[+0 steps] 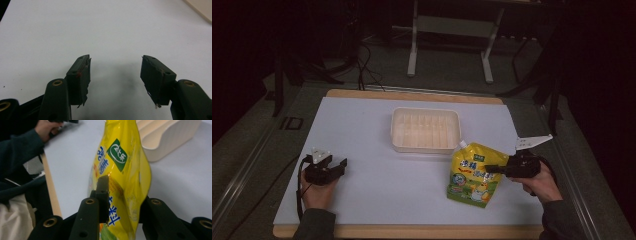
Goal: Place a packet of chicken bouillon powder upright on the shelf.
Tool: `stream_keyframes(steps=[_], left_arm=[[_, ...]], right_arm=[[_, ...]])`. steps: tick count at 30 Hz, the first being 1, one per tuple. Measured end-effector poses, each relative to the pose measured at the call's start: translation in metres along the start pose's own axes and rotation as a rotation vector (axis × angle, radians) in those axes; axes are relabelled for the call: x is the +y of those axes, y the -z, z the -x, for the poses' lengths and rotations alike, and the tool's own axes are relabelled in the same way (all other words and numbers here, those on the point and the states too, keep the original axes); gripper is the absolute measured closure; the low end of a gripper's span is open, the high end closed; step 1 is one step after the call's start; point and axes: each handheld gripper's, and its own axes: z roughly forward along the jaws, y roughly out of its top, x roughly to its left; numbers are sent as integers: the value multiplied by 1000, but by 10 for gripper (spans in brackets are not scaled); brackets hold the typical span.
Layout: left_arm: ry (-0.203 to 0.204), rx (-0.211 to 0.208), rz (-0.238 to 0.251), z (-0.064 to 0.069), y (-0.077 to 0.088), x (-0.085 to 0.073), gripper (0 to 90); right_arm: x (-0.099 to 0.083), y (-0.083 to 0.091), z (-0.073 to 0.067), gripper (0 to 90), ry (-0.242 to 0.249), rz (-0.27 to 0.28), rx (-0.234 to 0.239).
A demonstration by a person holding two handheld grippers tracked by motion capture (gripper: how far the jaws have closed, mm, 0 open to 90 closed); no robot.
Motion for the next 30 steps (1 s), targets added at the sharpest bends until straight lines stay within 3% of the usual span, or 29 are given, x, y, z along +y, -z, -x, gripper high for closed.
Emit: stream_keyframes(steps=[5,7,14,20,23,26,30], left_arm=[[0,1,0,0,0,0,406],[-1,1,-1,0,0,0,406],[0,0,0,0,0,0,407],[1,0,1,0,0,0,407],[0,0,0,0,0,0,406],[1,-1,1,0,0,0,406],[1,-1,0,0,0,0,406]], right_arm=[[0,-1,-1,748,2,-13,27],[5,-3,-5,771,22,-48,52],[14,-7,-18,883,62,-154,47],[17,-5,-26,893,79,-193,41],[18,-4,-29,894,46,-208,32],[18,-4,-29,897,-31,-215,38],[15,-3,-26,899,-65,-177,36]])
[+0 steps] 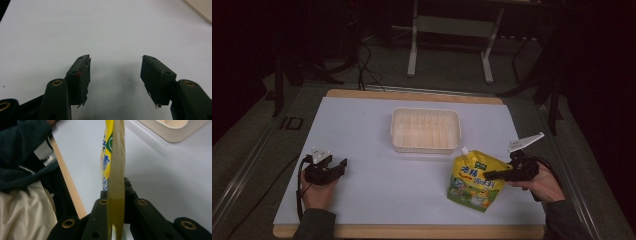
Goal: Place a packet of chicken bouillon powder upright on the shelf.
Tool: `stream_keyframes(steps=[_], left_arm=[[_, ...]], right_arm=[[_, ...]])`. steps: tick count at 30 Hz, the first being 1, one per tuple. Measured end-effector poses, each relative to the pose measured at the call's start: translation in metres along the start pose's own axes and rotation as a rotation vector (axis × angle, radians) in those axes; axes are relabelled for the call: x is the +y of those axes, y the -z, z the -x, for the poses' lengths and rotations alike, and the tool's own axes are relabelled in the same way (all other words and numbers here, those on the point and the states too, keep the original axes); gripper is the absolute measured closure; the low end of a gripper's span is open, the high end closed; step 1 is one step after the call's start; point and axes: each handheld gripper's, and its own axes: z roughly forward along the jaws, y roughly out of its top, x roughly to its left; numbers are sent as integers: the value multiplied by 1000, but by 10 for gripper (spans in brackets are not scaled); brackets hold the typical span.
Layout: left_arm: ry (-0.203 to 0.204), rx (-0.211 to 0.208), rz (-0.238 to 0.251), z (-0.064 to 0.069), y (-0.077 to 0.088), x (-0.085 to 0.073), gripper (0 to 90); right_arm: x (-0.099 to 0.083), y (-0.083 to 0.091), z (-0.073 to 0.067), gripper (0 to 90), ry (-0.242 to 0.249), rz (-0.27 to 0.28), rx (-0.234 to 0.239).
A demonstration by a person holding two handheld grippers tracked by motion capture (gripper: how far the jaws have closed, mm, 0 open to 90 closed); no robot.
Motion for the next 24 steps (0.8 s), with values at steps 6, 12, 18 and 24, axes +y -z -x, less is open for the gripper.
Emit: stream_keyframes(steps=[6,12,18,24], left_arm=[[0,1,0,0,0,0,406],[-1,1,1,0,0,0,406],[1,0,3,0,0,0,406],[2,0,3,0,0,0,406]], right_arm=[[-5,1,1,900,-31,52,31],[-6,2,-6,900,-31,108,79],[-6,-2,-6,900,-64,144,74],[-7,-6,-5,900,-113,194,68]])
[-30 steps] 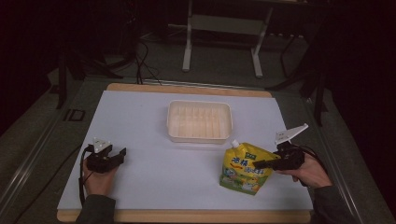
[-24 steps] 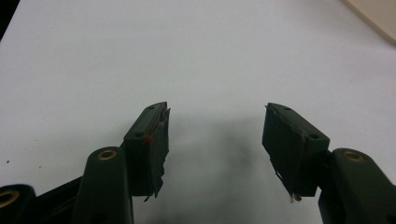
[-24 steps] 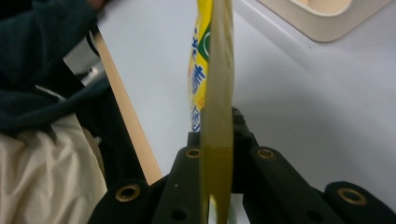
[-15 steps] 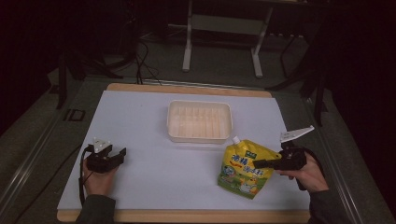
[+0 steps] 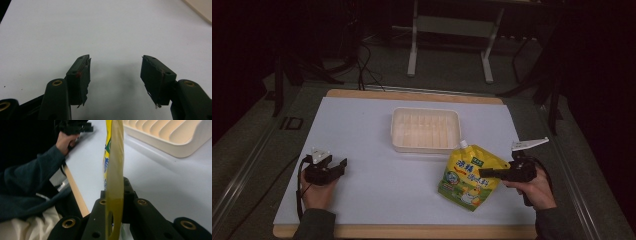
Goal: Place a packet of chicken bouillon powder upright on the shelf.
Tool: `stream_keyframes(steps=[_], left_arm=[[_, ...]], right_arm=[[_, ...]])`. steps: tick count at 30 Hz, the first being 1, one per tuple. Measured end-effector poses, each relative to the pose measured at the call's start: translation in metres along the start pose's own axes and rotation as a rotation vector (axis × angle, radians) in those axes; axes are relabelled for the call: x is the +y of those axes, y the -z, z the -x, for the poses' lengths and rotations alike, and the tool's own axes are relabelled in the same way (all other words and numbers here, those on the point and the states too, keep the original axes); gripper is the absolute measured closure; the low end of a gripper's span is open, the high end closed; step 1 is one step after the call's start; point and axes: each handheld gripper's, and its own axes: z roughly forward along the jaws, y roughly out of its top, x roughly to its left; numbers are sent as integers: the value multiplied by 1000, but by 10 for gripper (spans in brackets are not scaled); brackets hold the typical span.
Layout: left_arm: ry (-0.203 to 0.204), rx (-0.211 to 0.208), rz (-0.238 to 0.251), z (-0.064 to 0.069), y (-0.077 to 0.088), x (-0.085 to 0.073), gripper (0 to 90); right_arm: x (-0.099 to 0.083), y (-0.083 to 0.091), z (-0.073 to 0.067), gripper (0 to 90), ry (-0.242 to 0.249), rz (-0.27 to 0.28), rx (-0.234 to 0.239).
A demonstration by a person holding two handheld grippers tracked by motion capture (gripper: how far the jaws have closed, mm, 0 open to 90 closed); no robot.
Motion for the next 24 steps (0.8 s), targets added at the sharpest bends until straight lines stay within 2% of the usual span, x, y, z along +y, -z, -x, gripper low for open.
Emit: stream_keyframes(steps=[6,7,15,21,24], left_arm=[[0,1,1,0,0,0,405],[2,1,2,0,0,0,406],[1,1,2,0,0,0,405],[1,1,2,0,0,0,405],[2,1,2,0,0,0,405]], right_arm=[[0,0,0,900,-28,39,-18],[-1,0,0,900,-45,75,-36],[0,-2,-1,900,-85,139,-55],[2,-1,-5,900,-81,197,-61],[2,-1,-5,900,-80,205,-62]])
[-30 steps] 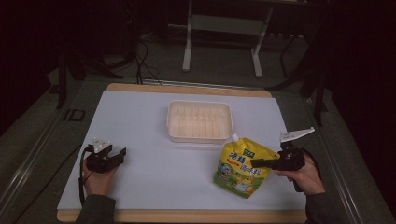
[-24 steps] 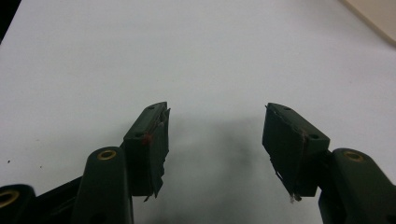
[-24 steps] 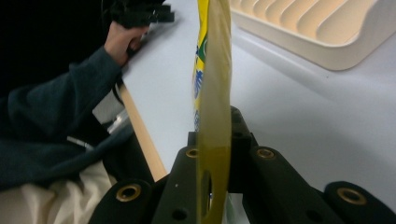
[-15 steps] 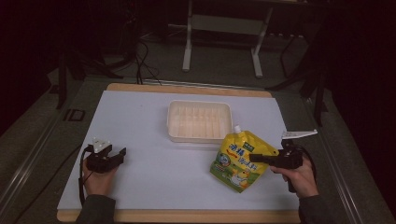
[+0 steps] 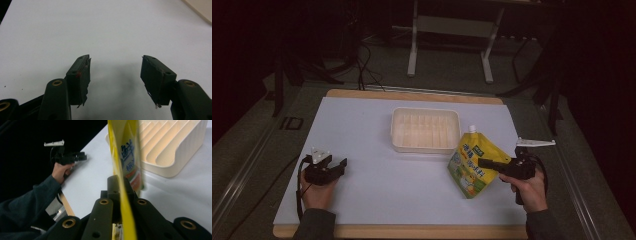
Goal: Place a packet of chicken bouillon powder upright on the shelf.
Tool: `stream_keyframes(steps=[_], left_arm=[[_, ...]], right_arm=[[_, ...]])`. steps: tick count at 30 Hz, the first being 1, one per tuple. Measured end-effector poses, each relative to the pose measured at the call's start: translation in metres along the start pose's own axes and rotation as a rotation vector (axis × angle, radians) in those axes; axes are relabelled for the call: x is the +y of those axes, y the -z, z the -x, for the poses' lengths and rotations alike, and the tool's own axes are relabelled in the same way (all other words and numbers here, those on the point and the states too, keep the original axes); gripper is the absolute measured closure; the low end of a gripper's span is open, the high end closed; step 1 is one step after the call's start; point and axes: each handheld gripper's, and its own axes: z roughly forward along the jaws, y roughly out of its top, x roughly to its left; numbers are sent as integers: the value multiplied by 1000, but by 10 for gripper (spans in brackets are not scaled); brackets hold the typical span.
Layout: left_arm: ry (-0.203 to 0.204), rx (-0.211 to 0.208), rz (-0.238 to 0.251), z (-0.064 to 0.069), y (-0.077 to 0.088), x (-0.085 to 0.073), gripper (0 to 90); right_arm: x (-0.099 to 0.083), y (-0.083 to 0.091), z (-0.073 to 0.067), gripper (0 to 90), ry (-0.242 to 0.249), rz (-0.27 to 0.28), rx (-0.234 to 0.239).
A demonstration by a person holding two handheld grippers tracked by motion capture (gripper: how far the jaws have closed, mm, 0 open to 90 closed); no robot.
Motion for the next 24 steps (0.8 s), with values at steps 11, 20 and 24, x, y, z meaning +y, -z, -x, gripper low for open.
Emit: stream_keyframes(steps=[11,20,24], left_arm=[[-1,2,1,0,0,0,404],[-1,9,7,1,0,0,404],[-1,8,7,1,1,0,404]], right_arm=[[2,-2,-11,900,28,82,-43],[6,-11,-17,900,55,84,-51],[7,-15,-20,900,65,94,-61]])
